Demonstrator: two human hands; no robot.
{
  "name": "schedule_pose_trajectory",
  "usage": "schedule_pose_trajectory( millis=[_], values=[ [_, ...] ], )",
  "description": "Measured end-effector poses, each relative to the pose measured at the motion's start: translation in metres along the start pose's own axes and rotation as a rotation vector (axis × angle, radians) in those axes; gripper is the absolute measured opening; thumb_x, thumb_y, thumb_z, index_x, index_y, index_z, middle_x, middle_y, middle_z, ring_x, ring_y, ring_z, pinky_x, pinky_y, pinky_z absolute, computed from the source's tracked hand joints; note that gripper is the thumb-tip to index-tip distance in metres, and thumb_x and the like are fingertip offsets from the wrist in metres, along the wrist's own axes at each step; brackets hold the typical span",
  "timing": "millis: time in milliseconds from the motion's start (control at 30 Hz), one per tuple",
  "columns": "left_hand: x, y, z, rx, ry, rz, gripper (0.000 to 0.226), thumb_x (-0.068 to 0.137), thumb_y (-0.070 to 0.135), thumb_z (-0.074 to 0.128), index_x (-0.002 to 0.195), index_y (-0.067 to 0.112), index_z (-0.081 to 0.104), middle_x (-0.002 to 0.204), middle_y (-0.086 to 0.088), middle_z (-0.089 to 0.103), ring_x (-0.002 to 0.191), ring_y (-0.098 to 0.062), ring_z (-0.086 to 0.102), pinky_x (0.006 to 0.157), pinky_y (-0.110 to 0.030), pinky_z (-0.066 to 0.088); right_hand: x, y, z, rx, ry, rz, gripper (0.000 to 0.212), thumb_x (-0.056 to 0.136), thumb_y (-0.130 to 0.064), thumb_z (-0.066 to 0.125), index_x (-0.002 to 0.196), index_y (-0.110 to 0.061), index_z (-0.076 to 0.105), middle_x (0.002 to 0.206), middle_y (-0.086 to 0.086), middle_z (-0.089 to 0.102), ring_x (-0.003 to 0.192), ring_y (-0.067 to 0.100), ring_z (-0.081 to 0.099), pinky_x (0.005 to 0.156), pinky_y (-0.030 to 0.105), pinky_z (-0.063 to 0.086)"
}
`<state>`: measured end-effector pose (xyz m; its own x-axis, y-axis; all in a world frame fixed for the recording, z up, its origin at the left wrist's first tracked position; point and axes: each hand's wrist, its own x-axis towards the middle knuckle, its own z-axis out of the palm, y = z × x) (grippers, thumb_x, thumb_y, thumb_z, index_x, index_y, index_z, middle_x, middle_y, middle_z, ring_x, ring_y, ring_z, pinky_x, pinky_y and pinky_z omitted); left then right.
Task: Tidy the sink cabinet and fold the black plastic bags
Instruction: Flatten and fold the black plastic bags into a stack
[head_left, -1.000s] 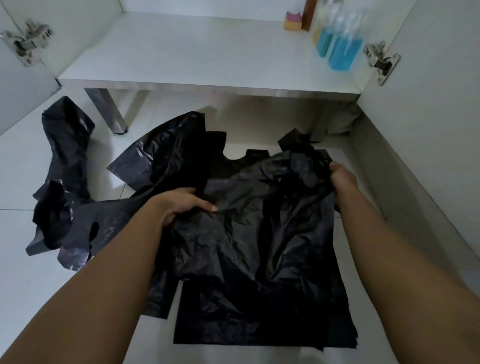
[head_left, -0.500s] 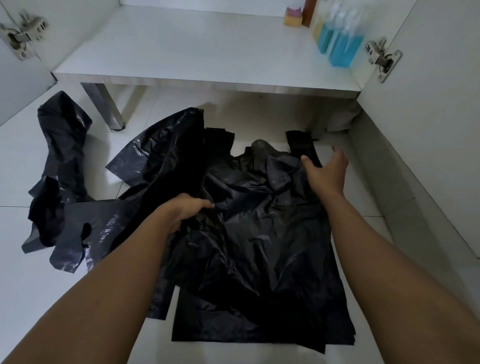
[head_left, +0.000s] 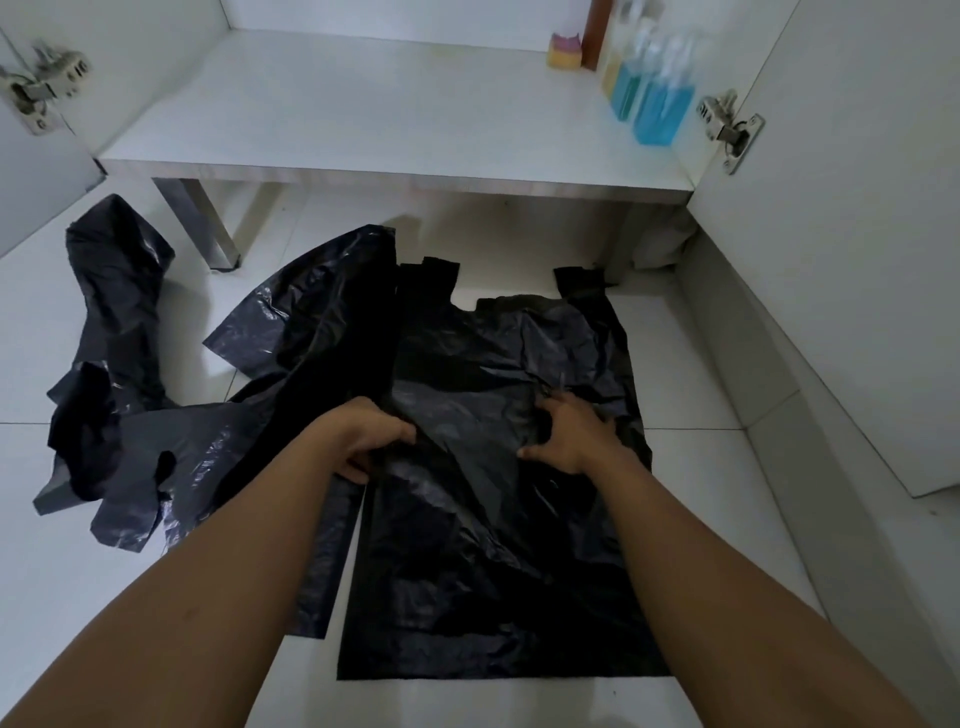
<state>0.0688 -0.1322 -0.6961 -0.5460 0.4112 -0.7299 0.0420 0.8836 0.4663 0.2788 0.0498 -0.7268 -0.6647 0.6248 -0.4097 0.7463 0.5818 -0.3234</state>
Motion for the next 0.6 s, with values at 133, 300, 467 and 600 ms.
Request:
schedule_pose_trajectory(
  millis=[133,300,467,600],
  values=[
    [0.011,-0.019,-0.01,0.042,0.224,0.032,0.078,0.074,0.042,0.085,0.134,0.005,0.051,0.122,-0.017,0.062,0.099,-0.034,0.065,0.067,-0.037,0.056,-0.01,-0.002,0.006,0.02,0.091,-0.064,0.097,0.075,-0.059,0.075,0.154,-0.027,0.028,0.163,0.0,0.015,0.151,0.022,0.01,0.114,0.071,0.006],
    [0.019,-0.044,-0.018,-0.015,0.394,0.102,0.099,0.076,0.046,0.082,0.152,0.01,0.031,0.148,-0.016,0.046,0.13,-0.039,0.049,0.104,-0.048,0.047,-0.015,-0.012,0.02,-0.006,0.092,-0.031,0.101,0.07,-0.069,0.072,0.152,-0.031,0.029,0.163,0.0,0.014,0.15,0.027,0.008,0.11,0.075,0.004],
    [0.015,-0.043,-0.001,0.021,0.491,0.085,0.107,0.077,0.052,0.077,0.156,0.015,0.016,0.153,-0.019,0.031,0.138,-0.042,0.034,0.107,-0.056,0.038,-0.016,-0.02,0.03,-0.054,0.024,-0.067,0.108,0.07,-0.079,0.064,0.156,-0.036,0.015,0.165,-0.003,0.002,0.151,0.027,-0.001,0.11,0.076,0.001],
    [0.005,-0.041,0.018,0.092,0.713,0.4,0.087,0.077,0.058,0.074,0.145,0.018,0.04,0.143,-0.012,0.043,0.13,-0.035,0.042,0.103,-0.052,0.04,-0.016,-0.023,0.029,0.014,0.312,-0.042,0.091,0.076,-0.075,0.06,0.151,-0.032,0.031,0.162,-0.002,0.018,0.15,0.026,0.007,0.112,0.073,0.009]
  ],
)
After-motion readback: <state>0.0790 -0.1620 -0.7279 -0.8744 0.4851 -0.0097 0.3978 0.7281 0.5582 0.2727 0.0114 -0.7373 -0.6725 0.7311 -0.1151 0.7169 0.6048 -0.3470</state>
